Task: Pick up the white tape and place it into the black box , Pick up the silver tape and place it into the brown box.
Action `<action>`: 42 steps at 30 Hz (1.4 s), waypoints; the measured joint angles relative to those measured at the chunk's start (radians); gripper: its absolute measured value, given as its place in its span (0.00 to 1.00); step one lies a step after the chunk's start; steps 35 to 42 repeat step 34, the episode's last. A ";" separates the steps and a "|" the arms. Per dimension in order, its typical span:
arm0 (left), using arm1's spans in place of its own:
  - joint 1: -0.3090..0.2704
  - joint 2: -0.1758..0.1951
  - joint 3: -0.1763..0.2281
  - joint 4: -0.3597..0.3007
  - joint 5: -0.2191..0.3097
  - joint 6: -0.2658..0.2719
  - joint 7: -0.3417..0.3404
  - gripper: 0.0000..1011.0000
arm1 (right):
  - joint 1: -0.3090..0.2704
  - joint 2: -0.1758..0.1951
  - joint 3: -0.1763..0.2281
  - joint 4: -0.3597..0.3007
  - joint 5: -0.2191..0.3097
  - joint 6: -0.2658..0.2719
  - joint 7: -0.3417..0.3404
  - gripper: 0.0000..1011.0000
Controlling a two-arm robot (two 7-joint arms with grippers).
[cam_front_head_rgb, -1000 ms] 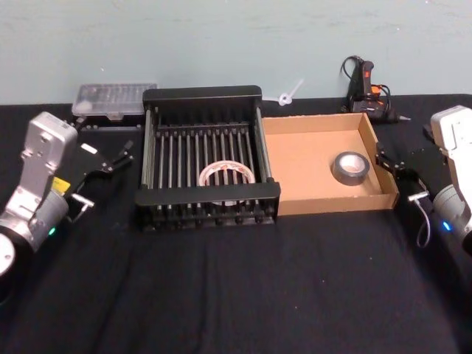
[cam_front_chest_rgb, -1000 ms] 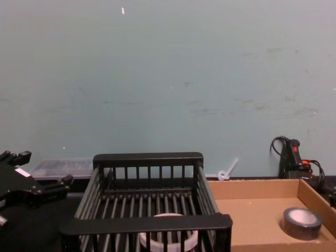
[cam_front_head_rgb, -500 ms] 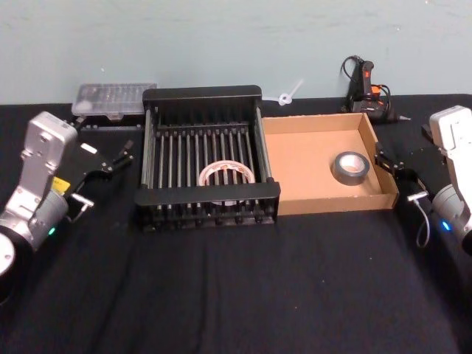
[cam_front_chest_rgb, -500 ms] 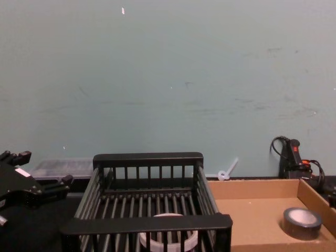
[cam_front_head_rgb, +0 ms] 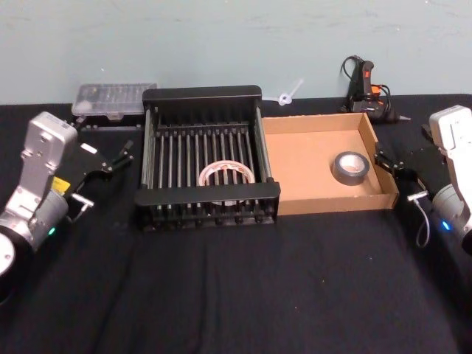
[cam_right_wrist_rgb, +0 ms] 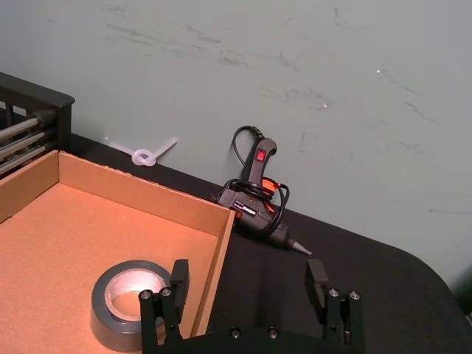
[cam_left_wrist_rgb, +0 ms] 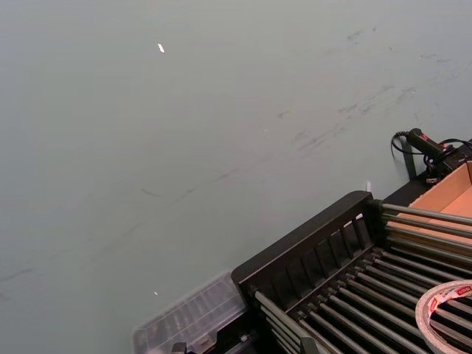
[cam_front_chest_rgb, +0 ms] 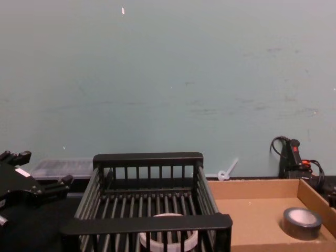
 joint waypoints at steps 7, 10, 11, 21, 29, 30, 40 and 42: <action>0.000 0.000 0.000 0.000 0.000 0.000 0.000 0.99 | 0.000 0.000 0.000 0.000 0.000 0.000 0.000 0.99; 0.000 0.000 0.000 0.000 0.000 0.000 0.000 0.99 | 0.000 0.000 0.000 0.000 0.000 0.000 0.000 0.99; 0.000 0.000 0.000 0.000 0.000 0.000 0.000 0.99 | 0.000 0.000 0.000 0.000 0.000 0.000 0.000 0.99; 0.000 0.000 0.000 0.000 0.000 0.000 0.000 0.99 | 0.000 0.000 0.000 0.000 0.000 0.000 0.000 0.99; 0.000 0.000 0.000 0.000 0.000 0.000 0.000 0.99 | 0.000 0.000 0.000 0.000 0.000 0.000 0.000 0.99; 0.000 0.000 0.000 0.000 0.000 0.000 0.000 0.99 | 0.000 0.000 0.000 0.000 0.000 0.000 0.000 0.99; 0.000 0.000 0.000 0.000 0.000 0.000 0.000 0.99 | 0.000 0.000 0.000 0.000 0.000 0.000 0.000 0.99; 0.000 0.000 0.000 0.000 0.000 0.000 0.000 0.99 | 0.000 0.000 0.000 0.000 0.000 0.000 0.000 0.99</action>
